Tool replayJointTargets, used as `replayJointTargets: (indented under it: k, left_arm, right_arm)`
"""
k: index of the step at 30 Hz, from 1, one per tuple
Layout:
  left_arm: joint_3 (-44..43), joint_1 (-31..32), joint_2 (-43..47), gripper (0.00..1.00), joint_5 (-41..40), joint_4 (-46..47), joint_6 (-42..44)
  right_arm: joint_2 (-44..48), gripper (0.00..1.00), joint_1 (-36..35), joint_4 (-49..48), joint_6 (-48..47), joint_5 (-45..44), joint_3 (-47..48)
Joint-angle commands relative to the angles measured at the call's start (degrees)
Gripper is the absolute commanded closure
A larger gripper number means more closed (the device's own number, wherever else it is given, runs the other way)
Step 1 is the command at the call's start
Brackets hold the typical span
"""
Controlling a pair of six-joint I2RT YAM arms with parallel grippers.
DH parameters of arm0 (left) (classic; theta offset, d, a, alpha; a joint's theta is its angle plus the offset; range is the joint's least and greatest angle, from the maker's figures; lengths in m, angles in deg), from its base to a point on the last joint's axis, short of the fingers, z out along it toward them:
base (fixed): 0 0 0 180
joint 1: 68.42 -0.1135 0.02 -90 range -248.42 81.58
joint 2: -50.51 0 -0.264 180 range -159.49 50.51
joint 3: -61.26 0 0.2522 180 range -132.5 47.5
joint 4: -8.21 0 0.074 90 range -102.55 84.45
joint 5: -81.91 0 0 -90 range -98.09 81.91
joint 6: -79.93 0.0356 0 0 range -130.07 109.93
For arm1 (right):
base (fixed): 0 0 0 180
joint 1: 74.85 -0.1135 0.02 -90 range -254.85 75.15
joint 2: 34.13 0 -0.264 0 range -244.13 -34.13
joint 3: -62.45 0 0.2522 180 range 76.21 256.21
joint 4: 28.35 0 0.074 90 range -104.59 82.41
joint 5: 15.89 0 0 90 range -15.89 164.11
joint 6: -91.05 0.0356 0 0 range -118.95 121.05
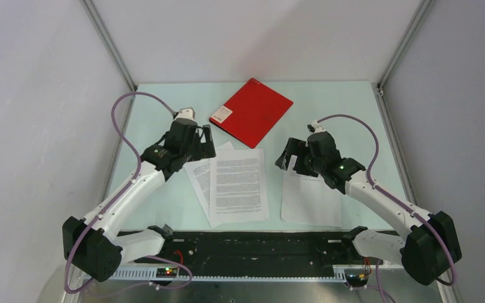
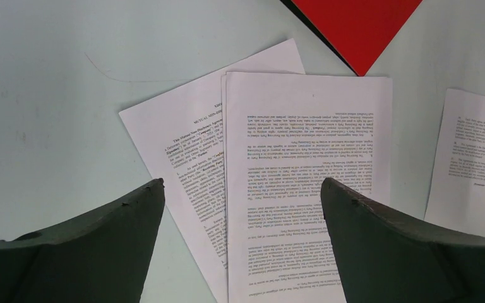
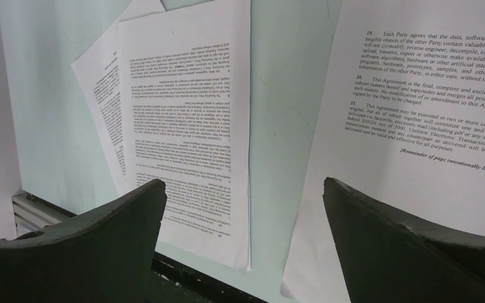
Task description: Put the files into the folder
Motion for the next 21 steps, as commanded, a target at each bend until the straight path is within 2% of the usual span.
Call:
replayJointTargets:
  k: [1, 15, 21]
  left_arm:
    - [-0.01, 0.07, 1.67, 0.02, -1.43, 0.51, -0.69]
    - [2.29, -1.06, 3.43, 0.02, -1.4, 0.37, -4.68]
    - [11.73, -7.84, 5.03, 0.02, 5.32, 4.87, -16.44]
  right_arm:
    - [1.5, 0.0, 0.13, -0.13, -0.05, -0.05, 0.01]
    - [0.81, 0.0, -0.79, 0.92, -0.83, -0.32, 0.01]
    - [-3.28, 0.0, -5.11, -3.73, 0.74, 1.96, 0.08]
